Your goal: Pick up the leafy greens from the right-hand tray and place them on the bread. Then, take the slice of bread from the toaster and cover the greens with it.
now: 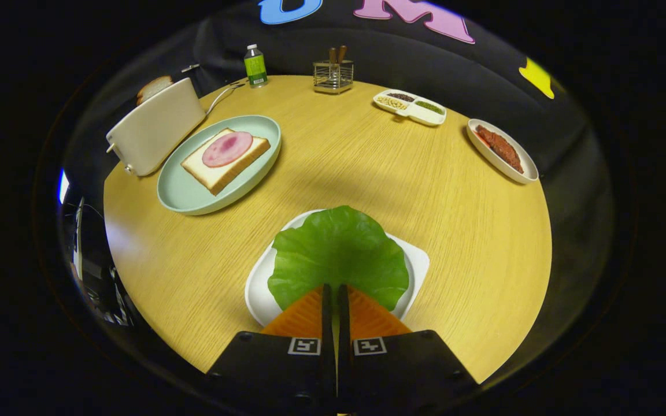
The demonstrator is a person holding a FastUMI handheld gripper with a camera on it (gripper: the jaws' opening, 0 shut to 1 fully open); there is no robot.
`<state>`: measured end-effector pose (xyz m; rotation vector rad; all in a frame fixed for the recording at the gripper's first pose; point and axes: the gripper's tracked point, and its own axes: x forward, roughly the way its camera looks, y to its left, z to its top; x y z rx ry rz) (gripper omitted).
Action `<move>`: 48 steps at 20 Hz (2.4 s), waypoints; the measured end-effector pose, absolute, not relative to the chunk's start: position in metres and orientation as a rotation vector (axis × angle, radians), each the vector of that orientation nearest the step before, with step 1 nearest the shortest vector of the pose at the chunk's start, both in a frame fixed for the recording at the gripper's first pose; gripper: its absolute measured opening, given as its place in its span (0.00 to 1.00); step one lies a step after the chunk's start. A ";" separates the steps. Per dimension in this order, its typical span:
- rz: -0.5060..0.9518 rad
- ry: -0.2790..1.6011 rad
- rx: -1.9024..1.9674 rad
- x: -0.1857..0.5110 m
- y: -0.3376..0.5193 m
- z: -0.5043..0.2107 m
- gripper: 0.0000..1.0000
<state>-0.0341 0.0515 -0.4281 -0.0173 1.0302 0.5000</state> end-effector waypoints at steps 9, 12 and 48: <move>0.525 0.887 0.040 -0.025 0.051 -0.354 0.06; 0.543 0.822 0.049 -0.014 0.058 -0.320 0.06; 0.723 0.575 0.062 0.065 0.236 -0.219 0.99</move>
